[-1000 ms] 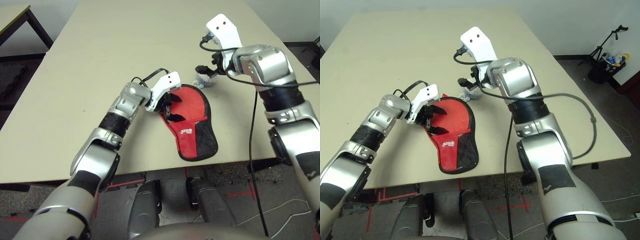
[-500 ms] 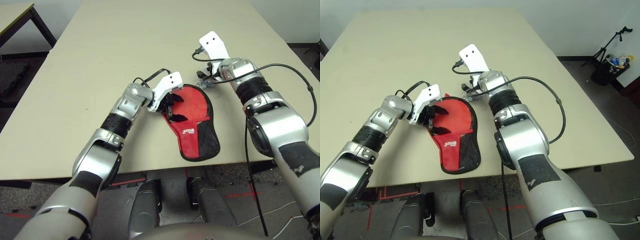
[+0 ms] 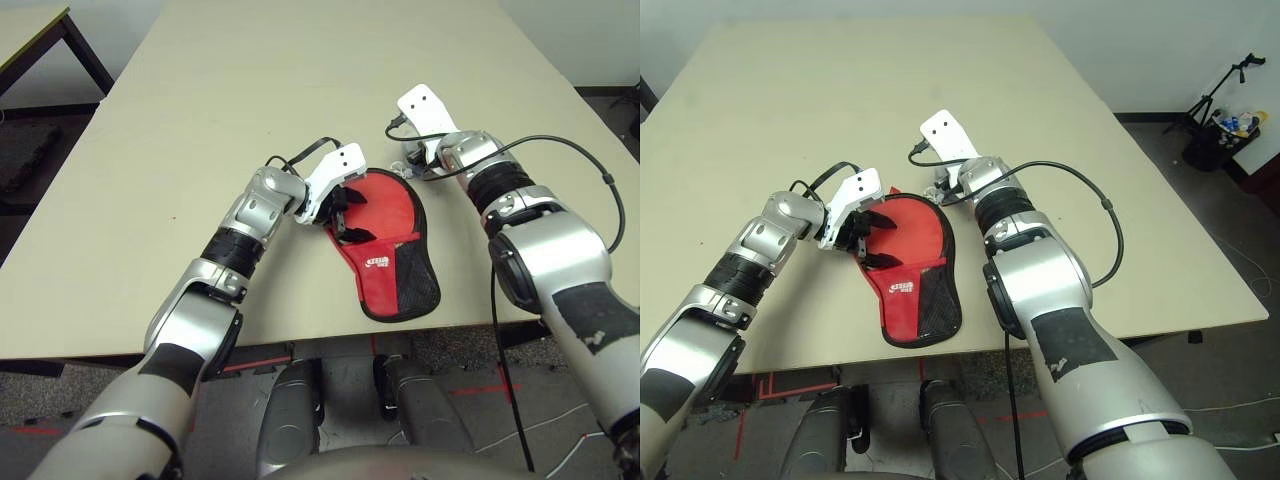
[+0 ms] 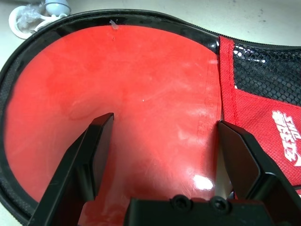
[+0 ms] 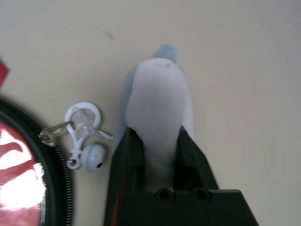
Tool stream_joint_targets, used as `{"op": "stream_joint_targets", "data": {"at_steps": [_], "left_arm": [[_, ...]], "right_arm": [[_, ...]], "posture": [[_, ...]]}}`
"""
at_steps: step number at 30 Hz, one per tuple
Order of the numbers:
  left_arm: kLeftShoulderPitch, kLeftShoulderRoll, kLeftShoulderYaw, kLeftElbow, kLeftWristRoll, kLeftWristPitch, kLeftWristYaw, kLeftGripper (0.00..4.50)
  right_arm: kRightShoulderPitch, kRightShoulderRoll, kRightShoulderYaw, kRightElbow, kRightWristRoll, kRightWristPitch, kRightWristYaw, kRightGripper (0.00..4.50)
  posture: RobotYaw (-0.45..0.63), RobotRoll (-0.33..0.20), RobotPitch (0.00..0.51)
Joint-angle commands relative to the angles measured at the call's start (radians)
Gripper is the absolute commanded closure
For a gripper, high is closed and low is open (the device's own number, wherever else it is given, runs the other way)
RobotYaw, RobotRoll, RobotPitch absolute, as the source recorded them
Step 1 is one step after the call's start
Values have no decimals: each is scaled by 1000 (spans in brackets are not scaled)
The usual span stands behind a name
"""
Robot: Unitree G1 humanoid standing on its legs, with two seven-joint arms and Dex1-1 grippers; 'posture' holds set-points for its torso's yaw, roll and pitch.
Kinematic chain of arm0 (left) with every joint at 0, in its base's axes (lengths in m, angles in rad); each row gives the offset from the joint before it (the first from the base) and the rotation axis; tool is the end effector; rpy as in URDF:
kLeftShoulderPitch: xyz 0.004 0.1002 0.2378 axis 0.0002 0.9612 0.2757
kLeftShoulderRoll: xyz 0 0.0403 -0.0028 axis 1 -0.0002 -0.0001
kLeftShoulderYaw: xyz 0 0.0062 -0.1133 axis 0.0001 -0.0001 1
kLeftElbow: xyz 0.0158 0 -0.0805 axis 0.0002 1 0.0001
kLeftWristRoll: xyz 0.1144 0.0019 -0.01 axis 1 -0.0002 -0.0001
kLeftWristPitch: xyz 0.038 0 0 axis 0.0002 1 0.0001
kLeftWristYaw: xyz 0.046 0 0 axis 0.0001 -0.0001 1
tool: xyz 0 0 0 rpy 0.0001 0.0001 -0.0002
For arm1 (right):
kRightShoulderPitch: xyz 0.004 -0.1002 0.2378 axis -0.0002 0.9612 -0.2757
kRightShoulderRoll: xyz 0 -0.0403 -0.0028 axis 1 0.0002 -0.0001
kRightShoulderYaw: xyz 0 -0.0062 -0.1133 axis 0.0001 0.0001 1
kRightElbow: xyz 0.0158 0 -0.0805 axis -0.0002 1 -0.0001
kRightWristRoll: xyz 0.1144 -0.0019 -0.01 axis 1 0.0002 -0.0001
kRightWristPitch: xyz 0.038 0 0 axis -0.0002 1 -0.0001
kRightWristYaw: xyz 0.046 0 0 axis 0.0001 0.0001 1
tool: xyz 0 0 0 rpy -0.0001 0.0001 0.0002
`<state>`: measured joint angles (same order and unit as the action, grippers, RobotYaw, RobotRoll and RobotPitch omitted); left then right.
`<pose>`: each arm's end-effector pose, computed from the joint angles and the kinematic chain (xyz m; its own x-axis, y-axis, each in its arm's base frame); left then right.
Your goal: Store the ping-pong paddle in its case and zip it.
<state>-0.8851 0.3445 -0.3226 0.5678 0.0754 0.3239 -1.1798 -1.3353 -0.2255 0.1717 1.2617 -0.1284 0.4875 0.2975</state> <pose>0.3654 0.1388 0.1565 0.2590 -0.7763 -0.5747 0.9657 0.1987 0.1669 0.4040 -0.1334 0.1954 0.8576 0.1124 -0.5019 -0.3465 0.8474 -0.4024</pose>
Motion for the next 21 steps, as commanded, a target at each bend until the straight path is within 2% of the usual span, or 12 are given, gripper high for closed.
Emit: {"op": "stream_joint_targets", "data": {"at_steps": [1, 5, 8, 14, 18, 20, 21], "left_arm": [[19, -7, -27, 45, 21, 3, 21, 0], [12, -15, -27, 61, 23, -7, 25, 0], [5, -18, -27, 76, 24, -19, 25, 0], [-9, -30, -33, 117, 31, -47, 25, 0], [-23, -40, -34, 140, 31, -62, 24, 0], [-29, -43, -34, 151, 32, -68, 23, 0], [-33, -44, -35, 158, 33, -74, 23, 0]], "right_arm": [[-13, -44, 13, -11, -39, 15, 27, 4262], [13, -96, 55, -64, -81, 62, 127, 4353], [81, -154, 119, -204, -115, 156, 261, 4356], [327, -348, 245, -810, -121, 465, 528, 4365], [468, -522, 306, -1174, -83, 623, 665, 4368], [538, -642, 324, -1350, -45, 679, 743, 4369], [587, -736, 330, -1465, -10, 694, 804, 4372]], "posture": [[-120, 0, 142], [-134, 0, 143], [-149, 0, 145], [-173, 0, 145], [-183, 0, 145], [-192, 0, 145], [-196, 0, 145]]}}
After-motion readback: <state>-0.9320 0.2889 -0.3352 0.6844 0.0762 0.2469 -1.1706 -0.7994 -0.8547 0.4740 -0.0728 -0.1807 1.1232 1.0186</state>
